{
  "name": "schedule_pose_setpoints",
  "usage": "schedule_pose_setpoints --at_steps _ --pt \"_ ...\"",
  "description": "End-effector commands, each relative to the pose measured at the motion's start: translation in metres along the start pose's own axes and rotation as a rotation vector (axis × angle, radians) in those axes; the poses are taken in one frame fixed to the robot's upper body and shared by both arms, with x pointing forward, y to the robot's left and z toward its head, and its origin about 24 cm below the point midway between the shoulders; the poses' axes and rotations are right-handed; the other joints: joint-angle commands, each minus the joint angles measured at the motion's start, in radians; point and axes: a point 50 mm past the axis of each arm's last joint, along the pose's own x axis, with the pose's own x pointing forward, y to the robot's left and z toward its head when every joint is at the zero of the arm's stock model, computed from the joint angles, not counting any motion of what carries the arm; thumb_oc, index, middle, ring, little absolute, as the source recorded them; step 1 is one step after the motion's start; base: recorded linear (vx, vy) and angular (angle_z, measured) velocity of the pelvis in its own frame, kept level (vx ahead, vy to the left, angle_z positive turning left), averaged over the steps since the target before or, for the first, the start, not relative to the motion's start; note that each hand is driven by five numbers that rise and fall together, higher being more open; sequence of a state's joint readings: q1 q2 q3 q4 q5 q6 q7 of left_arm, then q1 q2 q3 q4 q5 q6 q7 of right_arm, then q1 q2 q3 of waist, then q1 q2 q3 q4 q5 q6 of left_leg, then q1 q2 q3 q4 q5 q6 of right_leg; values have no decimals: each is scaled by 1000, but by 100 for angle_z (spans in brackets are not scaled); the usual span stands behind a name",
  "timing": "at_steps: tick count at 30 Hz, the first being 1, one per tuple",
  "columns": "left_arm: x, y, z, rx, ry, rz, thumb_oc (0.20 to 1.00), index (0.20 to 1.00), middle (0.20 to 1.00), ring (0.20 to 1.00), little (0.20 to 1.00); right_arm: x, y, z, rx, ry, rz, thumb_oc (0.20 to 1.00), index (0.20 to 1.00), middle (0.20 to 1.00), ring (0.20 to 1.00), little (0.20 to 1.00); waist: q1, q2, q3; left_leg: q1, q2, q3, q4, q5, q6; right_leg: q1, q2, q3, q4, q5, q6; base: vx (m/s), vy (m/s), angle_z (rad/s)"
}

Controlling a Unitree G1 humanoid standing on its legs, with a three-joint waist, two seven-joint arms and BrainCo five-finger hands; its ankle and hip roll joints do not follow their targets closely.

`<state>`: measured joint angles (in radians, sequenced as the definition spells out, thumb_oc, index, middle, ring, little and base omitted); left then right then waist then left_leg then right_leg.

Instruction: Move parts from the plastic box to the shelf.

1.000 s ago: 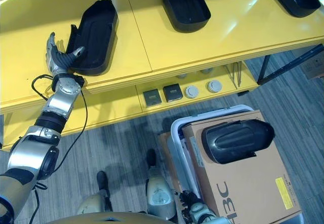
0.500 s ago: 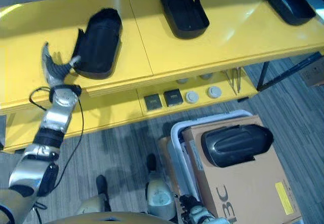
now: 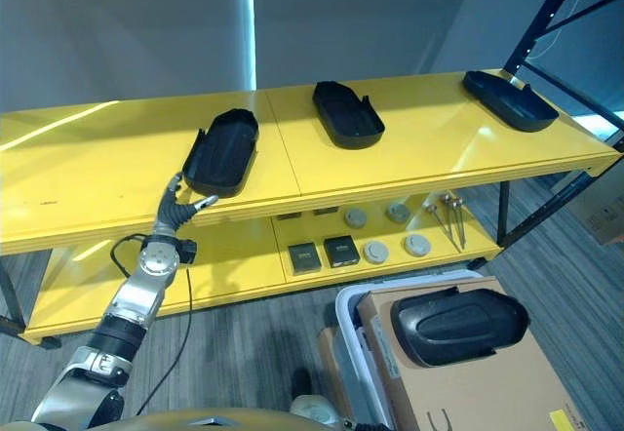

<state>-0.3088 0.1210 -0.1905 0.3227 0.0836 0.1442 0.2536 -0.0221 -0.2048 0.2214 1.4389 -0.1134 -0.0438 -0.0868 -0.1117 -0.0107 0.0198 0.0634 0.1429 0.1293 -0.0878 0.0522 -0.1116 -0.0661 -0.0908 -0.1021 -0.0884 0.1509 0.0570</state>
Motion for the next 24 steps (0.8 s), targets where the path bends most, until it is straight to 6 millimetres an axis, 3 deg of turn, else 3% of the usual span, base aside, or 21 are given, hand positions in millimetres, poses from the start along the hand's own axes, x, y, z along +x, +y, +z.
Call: schedule_pose_setpoints --at_steps 1,9,10,11,15,18,24 --pt "6 -9 65 -153 -251 -105 1000 1000 1000 1000 1000 0 12 7 -7 8 75 1000 1000 1000 1000 1000 7 65 56 47 -9 6 0 -72 32 33 -16 -16 1 -52 -26 0 0 0" --pt "-11 -10 57 -119 -263 -189 1000 1000 1000 1000 1000 -2 15 -5 19 51 95 1000 1000 1000 1000 1000 13 56 39 50 -11 14 0 -71 30 35 -15 -20 1 -45 -25 -5 1 -2" --pt "-10 -9 56 -119 -259 -181 467 467 467 467 467 -2 16 -5 22 50 99 1000 1000 1000 1000 1000 12 55 38 51 -11 14 0 -71 30 35 -15 -20 1 -45 -25 0 0 0" --pt "-10 -10 60 -119 -274 -184 200 200 200 200 200 -2 17 -8 21 60 99 1000 1000 1000 1000 1000 10 53 38 52 -13 17 0 -74 29 34 -16 -22 1 -46 -25 0 0 0" --pt "-6 -3 69 -81 -309 -151 200 200 200 200 200 -2 18 -6 34 51 101 1000 1000 1000 1000 1000 8 49 44 50 -14 22 0 -79 28 28 -18 -24 1 -45 -24 0 0 0" --pt "7 26 80 63 -356 -27 200 200 200 200 200 -1 20 6 44 5 109 1000 1000 1000 1000 1000 7 45 81 49 -17 24 0 -85 26 21 -16 -19 1 -45 -26 0 0 0" --pt "18 46 87 138 -366 37 200 200 200 200 200 0 13 10 51 -8 96 1000 1000 1000 1000 1000 4 48 130 43 -20 21 0 -88 26 11 -17 -19 1 -47 -26 0 0 0"
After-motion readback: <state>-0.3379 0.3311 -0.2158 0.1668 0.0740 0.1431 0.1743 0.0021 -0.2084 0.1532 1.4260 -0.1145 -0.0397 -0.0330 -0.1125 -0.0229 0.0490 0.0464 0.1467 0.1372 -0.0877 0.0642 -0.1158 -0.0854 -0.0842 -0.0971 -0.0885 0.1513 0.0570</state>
